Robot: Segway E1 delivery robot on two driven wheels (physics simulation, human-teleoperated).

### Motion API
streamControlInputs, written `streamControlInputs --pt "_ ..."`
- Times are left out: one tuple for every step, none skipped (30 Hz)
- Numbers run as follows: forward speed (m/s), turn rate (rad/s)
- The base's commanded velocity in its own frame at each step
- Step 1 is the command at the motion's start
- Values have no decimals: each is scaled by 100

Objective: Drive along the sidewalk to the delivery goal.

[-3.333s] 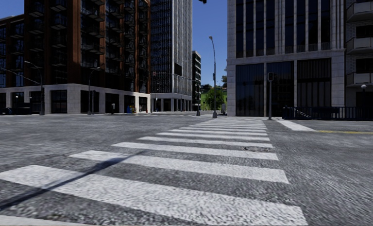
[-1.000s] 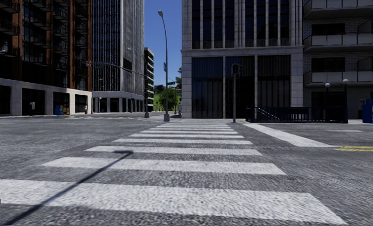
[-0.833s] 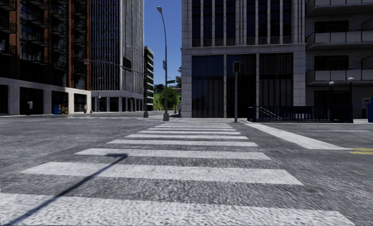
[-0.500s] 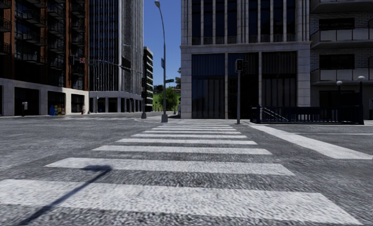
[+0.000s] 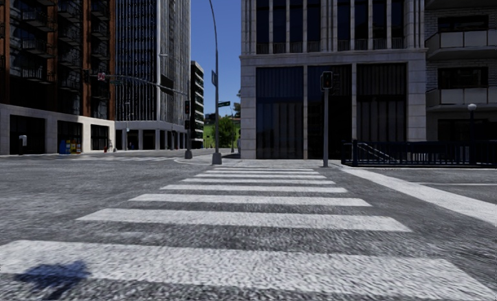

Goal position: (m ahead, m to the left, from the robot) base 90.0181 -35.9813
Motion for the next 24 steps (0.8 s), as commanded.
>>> streamControlInputs --pt "200 0" --pt "200 0" --pt "200 0" --pt "200 0" --pt "200 0" --pt "200 0" --pt "200 0" --pt "200 0" --pt "200 0" --pt "200 0" --pt "200 0" --pt "200 0" --pt "200 0" --pt "200 0" --pt "200 0" --pt "200 0" --pt "200 0" --pt "200 0" --pt "200 0" --pt "200 0" --pt "200 0" --pt "200 0" --pt "200 0" --pt "200 0"
